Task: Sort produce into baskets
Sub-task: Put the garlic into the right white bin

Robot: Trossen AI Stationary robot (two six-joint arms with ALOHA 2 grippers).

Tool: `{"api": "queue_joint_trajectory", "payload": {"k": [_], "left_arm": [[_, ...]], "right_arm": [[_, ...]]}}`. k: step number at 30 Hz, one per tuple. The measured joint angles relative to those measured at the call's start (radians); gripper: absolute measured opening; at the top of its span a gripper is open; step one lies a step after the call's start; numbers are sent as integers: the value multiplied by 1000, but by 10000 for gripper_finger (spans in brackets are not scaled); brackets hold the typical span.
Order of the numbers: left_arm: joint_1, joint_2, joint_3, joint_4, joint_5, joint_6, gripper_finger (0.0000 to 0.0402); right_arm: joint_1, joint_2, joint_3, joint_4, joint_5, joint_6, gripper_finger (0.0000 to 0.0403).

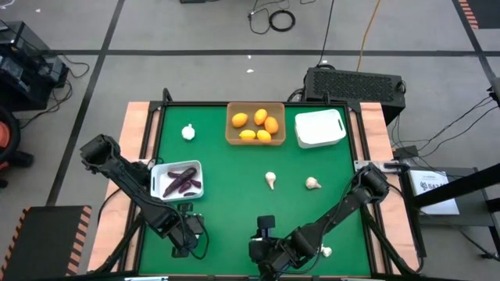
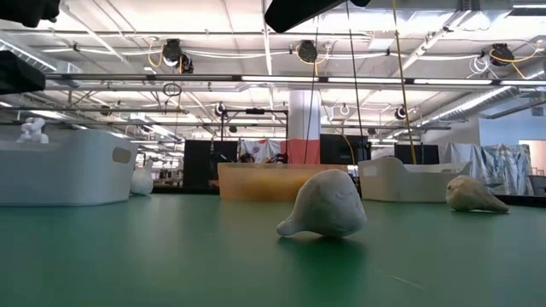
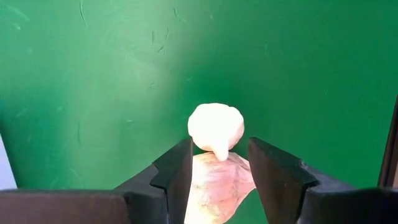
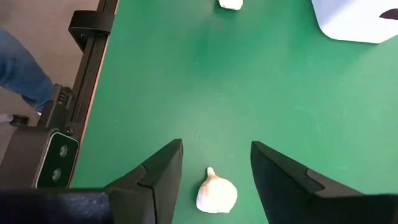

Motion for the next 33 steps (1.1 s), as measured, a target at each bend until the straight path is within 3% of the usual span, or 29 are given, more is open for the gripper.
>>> {"api": "queue_joint_trajectory", "payload": {"k": [23,33], "left_arm": [[0,0,-36,39,-5,-26,160],[0,0,-37,39,-2,-27,66]], "right_arm": [[0,0,0,0,0,-3,180],[0,0,0,0,0,-3,180]]}}
